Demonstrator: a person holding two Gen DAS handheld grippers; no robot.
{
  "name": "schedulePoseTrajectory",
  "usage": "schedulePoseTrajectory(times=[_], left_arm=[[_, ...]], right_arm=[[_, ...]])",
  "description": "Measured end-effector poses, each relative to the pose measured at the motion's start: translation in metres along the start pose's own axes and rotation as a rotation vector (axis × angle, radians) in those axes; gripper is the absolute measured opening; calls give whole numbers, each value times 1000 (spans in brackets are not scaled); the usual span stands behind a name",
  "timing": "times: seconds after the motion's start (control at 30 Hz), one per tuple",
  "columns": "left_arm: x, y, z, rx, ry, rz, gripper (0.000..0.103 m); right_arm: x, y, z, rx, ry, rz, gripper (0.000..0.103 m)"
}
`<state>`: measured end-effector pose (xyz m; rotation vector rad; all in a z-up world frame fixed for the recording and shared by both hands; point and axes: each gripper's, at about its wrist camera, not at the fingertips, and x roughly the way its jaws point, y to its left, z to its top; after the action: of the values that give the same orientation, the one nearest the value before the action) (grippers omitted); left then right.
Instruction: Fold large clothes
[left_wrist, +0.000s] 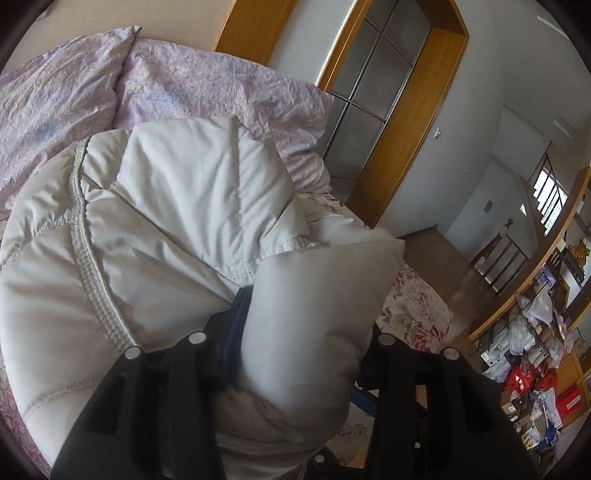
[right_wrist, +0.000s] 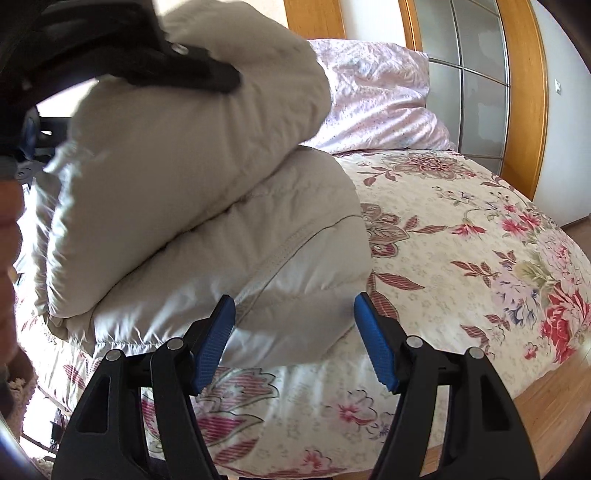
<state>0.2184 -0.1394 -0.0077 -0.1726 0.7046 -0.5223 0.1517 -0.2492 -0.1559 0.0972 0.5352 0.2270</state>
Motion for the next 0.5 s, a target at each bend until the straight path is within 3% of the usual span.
schedulePoseTrajectory(times=[0.5], left_arm=[[38, -25, -28, 113, 74, 40, 48]], right_arm=[[-9, -20, -14, 27, 2, -44, 69]])
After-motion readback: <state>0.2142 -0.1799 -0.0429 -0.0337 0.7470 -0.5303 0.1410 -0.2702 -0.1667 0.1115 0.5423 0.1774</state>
